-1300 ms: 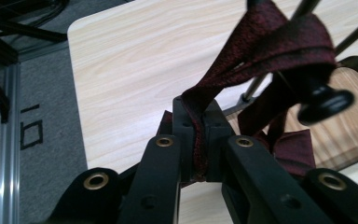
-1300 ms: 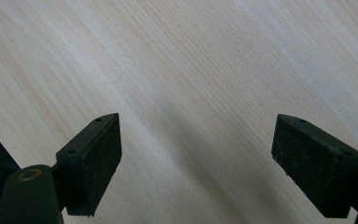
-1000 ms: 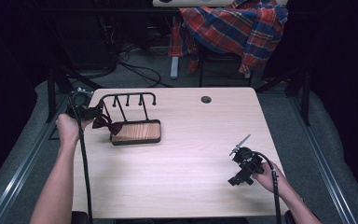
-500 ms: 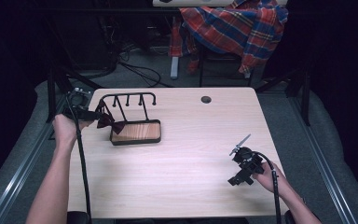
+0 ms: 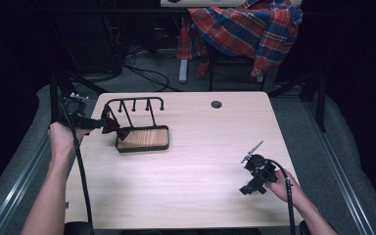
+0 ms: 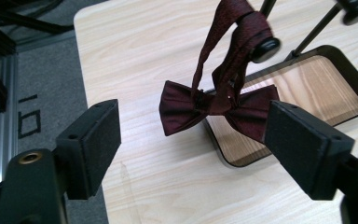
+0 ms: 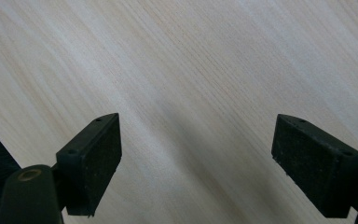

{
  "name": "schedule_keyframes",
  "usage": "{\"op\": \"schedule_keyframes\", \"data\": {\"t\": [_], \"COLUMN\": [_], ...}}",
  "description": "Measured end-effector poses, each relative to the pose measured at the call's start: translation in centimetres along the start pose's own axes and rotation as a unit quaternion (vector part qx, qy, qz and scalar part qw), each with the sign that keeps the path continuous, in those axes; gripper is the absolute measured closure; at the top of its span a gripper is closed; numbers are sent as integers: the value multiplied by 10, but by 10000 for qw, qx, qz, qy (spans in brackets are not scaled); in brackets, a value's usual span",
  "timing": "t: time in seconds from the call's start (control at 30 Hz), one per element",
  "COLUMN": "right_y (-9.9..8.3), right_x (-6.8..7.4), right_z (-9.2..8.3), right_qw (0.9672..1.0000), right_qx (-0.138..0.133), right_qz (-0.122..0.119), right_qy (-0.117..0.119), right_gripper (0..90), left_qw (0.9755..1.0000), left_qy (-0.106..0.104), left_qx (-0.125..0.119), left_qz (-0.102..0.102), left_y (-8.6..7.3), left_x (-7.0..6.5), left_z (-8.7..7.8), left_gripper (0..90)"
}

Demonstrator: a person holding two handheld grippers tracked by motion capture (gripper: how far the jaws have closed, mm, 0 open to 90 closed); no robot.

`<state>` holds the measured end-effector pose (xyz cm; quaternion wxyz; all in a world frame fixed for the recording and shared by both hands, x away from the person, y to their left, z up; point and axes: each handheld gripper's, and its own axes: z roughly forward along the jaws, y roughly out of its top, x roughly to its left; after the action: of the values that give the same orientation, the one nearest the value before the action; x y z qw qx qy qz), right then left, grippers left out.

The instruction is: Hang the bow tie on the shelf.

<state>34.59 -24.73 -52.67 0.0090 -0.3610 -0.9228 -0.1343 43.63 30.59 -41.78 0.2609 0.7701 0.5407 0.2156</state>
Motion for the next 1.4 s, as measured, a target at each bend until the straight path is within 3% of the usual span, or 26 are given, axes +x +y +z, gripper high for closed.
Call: {"op": "schedule_keyframes", "data": {"t": [0.47, 0.6, 0.73, 1.13, 1.4], "right_y": [0, 0, 0, 0, 0], "right_x": [1, 1, 2, 3, 2], "right_z": [0, 0, 0, 1, 0], "right_qw": [10000, 10000, 10000, 9999, 9999], "right_qx": [-69, -69, -47, -26, 43], "right_qz": [5, 19, -9, -109, -161], "right_qy": [64, 65, 8, 26, 35], "right_gripper": [158, 158, 158, 158, 158], "left_qw": [9998, 9997, 9990, 9962, 9945], "left_qy": [-66, -81, 58, -85, -122], "left_qx": [-11, 122, 320, 811, 1006], "left_qz": [190, 207, 312, 306, 278], "left_y": [-27, -40, -51, -82, -98], "left_x": [-20, -26, -32, -47, -55], "left_z": [-26, -23, -17, -5, 5], "left_gripper": [144, 129, 123, 110, 105]}}
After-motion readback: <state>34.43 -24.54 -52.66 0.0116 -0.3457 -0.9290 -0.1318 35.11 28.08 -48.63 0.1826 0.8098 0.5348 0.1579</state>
